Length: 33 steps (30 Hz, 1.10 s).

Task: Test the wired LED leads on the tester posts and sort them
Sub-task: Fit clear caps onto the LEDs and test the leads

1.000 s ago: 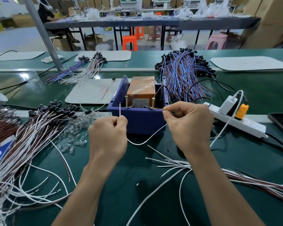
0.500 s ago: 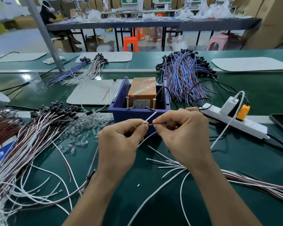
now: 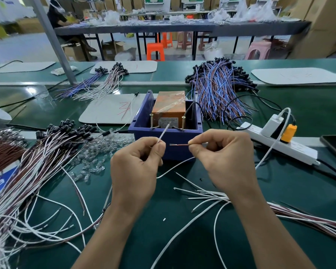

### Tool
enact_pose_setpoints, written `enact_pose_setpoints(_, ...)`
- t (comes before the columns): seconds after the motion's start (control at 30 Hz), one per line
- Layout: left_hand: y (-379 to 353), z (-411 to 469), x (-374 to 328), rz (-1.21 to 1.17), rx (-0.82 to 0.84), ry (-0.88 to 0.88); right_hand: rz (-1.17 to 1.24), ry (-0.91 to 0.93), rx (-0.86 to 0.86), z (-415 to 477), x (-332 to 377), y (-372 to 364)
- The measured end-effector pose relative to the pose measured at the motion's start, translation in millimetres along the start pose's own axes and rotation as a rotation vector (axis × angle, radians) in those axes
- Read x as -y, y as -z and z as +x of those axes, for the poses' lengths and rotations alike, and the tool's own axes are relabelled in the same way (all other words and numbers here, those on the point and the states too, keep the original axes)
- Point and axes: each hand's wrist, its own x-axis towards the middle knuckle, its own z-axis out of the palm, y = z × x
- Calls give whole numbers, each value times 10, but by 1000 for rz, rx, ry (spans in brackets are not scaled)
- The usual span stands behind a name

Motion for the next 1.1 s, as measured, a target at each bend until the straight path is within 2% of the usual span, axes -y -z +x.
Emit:
enact_pose_setpoints(0.13,-4,0,-44,-114,-16,11,1,0,1,-1,6,16)
enact_pose_setpoints(0.27,-31,-38,-56,-85,51,1,-29,7,28,-16,15,8)
enact_pose_setpoints(0.5,-58,-41,-68,-67,38,34,-14,-7,52,-27,21,-5)
enact_pose_setpoints(0.77,-79,-12,-102,-198,45,205,7,-3,59,-36,10,-20)
enact_pose_setpoints(0.97,75,174,81,-263,-193,385,-12,-41,-98,76,-133,84)
enact_pose_setpoints(1.1,-13,134,146,-152,-178,466,-174,-1,-198,90,-195,-24)
